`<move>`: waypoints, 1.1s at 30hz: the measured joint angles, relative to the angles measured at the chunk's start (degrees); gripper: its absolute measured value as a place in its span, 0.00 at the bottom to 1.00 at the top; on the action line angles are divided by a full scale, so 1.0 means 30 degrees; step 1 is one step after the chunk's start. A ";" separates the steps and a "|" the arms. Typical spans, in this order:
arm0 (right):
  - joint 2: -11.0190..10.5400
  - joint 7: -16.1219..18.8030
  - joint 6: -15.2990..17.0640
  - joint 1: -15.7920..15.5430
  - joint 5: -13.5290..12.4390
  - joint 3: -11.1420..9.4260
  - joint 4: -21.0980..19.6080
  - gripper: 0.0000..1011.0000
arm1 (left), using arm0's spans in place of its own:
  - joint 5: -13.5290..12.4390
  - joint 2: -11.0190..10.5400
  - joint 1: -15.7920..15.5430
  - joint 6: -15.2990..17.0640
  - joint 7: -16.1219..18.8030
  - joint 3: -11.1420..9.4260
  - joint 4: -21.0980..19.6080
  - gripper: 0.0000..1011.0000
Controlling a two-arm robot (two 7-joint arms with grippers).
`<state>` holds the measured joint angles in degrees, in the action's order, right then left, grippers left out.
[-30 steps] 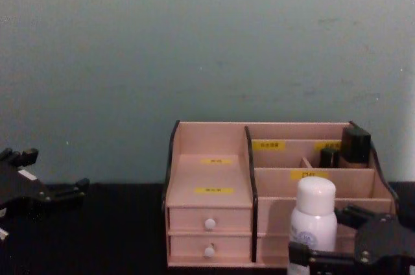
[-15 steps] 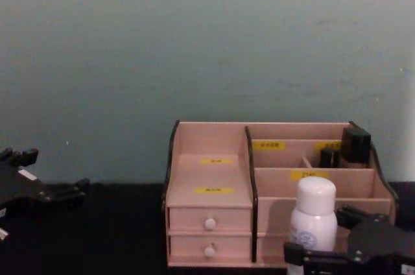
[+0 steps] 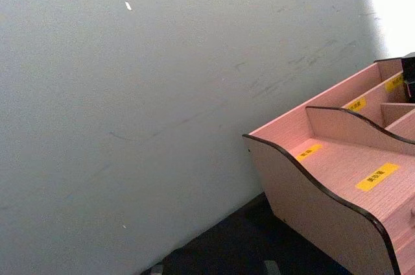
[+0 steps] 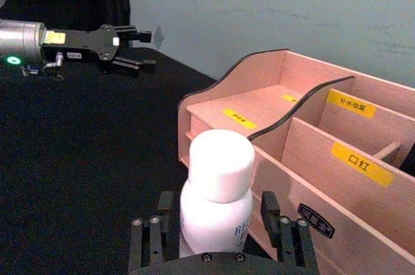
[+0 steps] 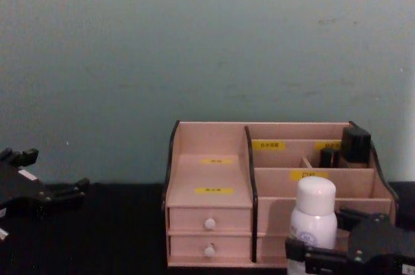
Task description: Pick up the facial cleanser and watermelon frost from the table and place them into the tiered storage box.
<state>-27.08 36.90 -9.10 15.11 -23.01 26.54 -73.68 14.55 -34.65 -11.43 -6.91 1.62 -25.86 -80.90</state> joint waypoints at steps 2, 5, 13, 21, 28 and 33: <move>-0.0004 0.0000 0.0000 -0.0003 -0.0004 0.0000 -0.0004 0.81 | 0.0000 0.0000 -0.0001 0.0000 -0.0001 -0.0001 0.0001 0.99; -0.0009 0.0000 -0.0001 -0.0007 -0.0006 -0.0001 -0.0010 0.72 | 0.0000 0.0000 0.0000 -0.0001 -0.0001 0.0000 0.0000 0.99; -0.0013 0.0000 0.0000 -0.0018 -0.0007 0.0000 -0.0025 0.58 | 0.0000 0.0000 -0.0001 0.0000 -0.0001 -0.0001 -0.0001 0.99; -0.0013 0.0000 -0.0001 -0.0019 -0.0006 -0.0001 -0.0029 0.58 | 0.0000 0.0000 -0.0001 -0.0001 -0.0001 -0.0001 0.0000 0.99; -0.0014 0.0001 -0.0001 -0.0018 -0.0005 -0.0001 -0.0029 0.58 | 0.0000 0.0000 -0.0001 0.0000 0.0000 0.0000 0.0001 0.99; -0.0099 0.0344 0.0008 -0.0032 -0.0146 -0.0004 -0.0128 0.58 | 0.0000 0.0000 0.0000 0.0000 0.0000 -0.0001 0.0000 0.99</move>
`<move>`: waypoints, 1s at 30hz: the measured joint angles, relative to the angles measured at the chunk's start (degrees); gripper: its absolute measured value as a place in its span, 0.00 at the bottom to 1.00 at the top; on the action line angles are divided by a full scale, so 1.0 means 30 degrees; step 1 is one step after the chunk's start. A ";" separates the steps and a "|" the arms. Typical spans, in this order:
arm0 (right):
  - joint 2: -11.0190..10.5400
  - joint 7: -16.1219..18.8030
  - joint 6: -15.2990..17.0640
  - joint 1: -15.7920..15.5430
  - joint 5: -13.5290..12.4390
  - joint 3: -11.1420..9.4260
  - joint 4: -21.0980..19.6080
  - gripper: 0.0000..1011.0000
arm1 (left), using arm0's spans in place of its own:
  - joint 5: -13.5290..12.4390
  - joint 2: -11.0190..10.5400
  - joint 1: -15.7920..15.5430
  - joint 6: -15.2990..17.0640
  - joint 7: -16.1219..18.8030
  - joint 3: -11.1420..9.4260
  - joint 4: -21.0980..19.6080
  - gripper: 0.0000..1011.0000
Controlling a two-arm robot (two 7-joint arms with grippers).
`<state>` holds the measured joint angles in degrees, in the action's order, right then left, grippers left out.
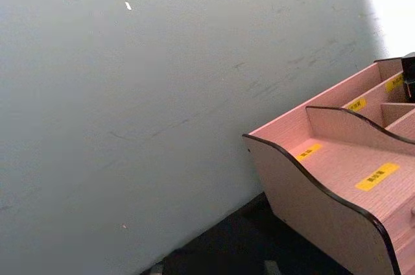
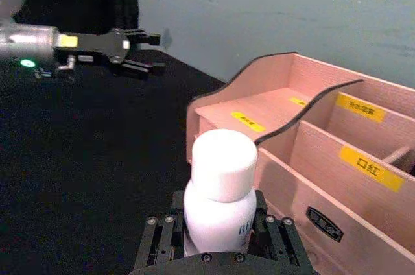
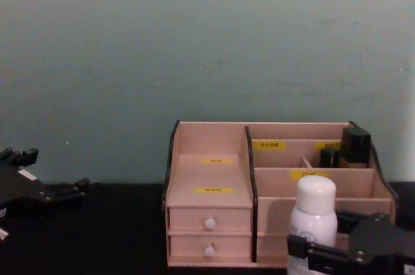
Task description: Pick up the facial cleanser and watermelon frost from the table and place them into the tiered storage box.
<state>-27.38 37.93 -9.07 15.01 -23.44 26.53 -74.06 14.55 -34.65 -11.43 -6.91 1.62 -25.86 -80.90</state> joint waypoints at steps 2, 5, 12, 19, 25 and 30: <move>-0.0103 0.0351 0.0038 -0.0013 -0.0214 0.0005 -0.0099 0.58 | -0.0001 0.0000 0.0000 0.0000 -0.0001 0.0001 0.0000 0.99; -0.0277 0.0822 0.0181 -0.0053 -0.0583 0.0023 -0.0301 0.58 | 0.0001 0.0000 0.0000 -0.0001 -0.0001 0.0001 0.0000 0.99; -0.0738 0.1525 0.0511 -0.0153 -0.1557 -0.0017 -0.1060 0.58 | 0.0000 0.0000 0.0000 0.0000 -0.0001 0.0000 0.0000 0.99; -0.0972 0.1827 0.0713 0.0305 -0.2678 -0.0287 -0.1926 0.58 | 0.0000 0.0000 0.0000 0.0000 -0.0002 -0.0001 -0.0001 0.99; -0.0727 0.1690 0.0570 0.1107 -0.3097 -0.0424 -0.1960 0.58 | 0.0000 0.0000 -0.0001 -0.0001 -0.0001 0.0001 0.0000 0.99; -0.0273 0.1068 0.0200 0.2045 -0.3042 -0.0530 -0.1504 0.58 | 0.0001 0.0000 0.0000 -0.0001 -0.0001 0.0000 0.0000 0.99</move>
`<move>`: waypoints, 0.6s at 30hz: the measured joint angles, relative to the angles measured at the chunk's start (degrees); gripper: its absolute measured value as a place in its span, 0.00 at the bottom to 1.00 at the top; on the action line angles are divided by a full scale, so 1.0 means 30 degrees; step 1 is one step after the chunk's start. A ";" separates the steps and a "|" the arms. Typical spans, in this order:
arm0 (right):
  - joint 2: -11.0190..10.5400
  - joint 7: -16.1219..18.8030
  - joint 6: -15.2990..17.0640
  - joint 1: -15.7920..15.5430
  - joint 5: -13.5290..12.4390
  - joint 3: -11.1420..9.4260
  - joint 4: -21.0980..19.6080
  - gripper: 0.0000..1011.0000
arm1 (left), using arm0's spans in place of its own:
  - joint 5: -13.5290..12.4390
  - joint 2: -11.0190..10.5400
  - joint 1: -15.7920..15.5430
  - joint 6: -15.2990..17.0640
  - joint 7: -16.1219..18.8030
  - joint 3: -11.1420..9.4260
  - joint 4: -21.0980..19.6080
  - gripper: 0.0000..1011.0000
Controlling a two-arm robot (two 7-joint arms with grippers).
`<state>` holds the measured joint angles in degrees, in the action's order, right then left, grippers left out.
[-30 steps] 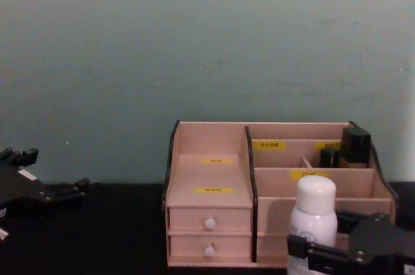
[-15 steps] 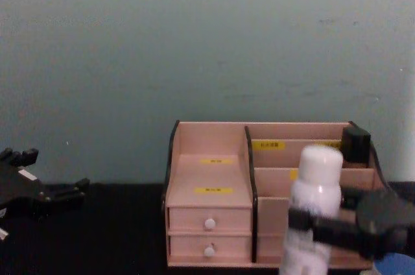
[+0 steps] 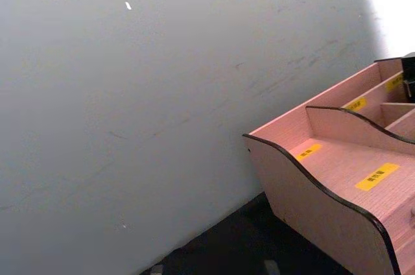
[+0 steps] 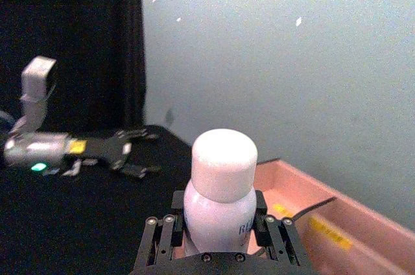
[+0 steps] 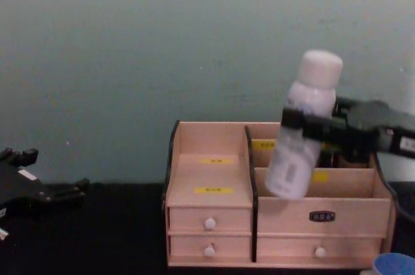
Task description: Pick up the facial cleanser and watermelon frost from the table and place them into the tiered storage box.
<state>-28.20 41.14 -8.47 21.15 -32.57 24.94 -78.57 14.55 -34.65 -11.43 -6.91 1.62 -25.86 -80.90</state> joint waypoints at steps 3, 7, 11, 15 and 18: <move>0.0312 -0.0446 -0.0192 0.0537 0.0254 -0.0056 0.0460 0.58 | 0.0000 0.0000 -0.0001 0.0001 0.0000 0.0000 0.0000 0.99; 0.0712 -0.0968 -0.0343 0.1163 0.0613 -0.0108 0.1119 0.58 | 0.0000 0.0000 -0.0001 0.0001 0.0000 0.0000 0.0001 0.99; 0.1132 -0.1370 -0.0413 0.1764 0.0971 -0.0136 0.1907 0.58 | -0.0001 0.0000 0.0000 0.0001 0.0000 0.0000 -0.0001 0.99; 0.1535 -0.1640 -0.0515 0.2318 0.1327 -0.0155 0.2750 0.58 | -0.0001 0.0000 0.0000 0.0000 0.0000 0.0000 -0.0001 0.99; 0.1953 -0.1823 -0.0617 0.2893 0.1714 -0.0158 0.3680 0.58 | -0.0001 0.0000 0.0001 0.0001 0.0000 0.0000 0.0000 0.99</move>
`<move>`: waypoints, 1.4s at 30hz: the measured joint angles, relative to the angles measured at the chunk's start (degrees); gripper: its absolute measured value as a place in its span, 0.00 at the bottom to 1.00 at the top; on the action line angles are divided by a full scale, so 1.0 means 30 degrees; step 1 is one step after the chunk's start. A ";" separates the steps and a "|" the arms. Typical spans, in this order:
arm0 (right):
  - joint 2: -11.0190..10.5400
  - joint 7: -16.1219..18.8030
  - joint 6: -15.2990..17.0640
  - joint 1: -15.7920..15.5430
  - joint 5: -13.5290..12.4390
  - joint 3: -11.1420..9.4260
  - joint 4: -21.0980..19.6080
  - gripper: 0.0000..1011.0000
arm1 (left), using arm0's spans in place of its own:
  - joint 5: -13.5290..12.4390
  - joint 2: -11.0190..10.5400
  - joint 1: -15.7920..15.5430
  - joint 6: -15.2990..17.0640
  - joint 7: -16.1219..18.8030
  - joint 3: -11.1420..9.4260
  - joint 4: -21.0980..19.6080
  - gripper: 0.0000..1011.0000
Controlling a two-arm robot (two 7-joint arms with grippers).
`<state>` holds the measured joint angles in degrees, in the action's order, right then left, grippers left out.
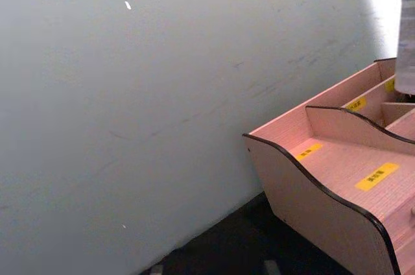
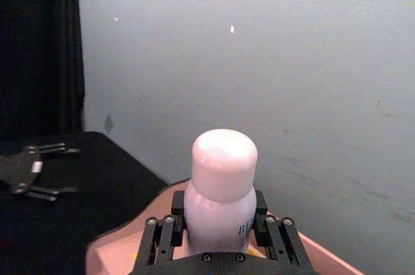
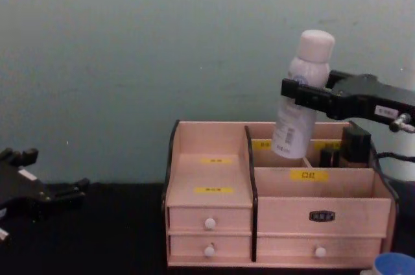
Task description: Pick up the facial cleanser and watermelon frost from the table and place them into the tiered storage box.
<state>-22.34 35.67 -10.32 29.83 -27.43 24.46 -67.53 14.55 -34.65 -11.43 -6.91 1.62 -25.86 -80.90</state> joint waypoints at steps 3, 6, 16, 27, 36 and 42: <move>0.0294 -0.0110 -0.0088 0.0417 0.0287 0.0000 0.0743 0.58 | 0.0001 0.0000 0.0000 -0.0001 0.0000 0.0000 0.0000 0.99; 0.0539 -0.0154 -0.0152 0.0734 0.0483 -0.0010 0.1337 0.58 | 0.0000 0.0000 -0.0001 0.0000 0.0001 0.0001 -0.0001 0.99; 0.1523 -0.0191 -0.0489 0.2004 0.1086 -0.0169 0.3793 0.58 | 0.0000 0.0001 0.0000 0.0000 0.0001 0.0000 0.0000 0.99; 0.2429 0.0086 -0.0902 0.3188 0.1720 -0.0256 0.6241 0.58 | 0.0001 0.0000 -0.0001 0.0000 0.0000 0.0000 0.0000 0.99; 0.2988 0.0351 -0.1009 0.3814 0.2147 -0.0286 0.7858 0.58 | 0.0001 0.0000 -0.0001 0.0000 0.0000 0.0000 0.0000 0.99; 0.3273 0.0468 -0.1098 0.4134 0.2397 -0.0332 0.8727 0.58 | 0.0000 0.0000 -0.0001 0.0000 0.0000 0.0000 0.0000 0.99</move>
<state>-12.52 37.07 -13.61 42.23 -20.24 23.47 -41.35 14.55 -34.65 -11.43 -6.91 1.62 -25.86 -80.90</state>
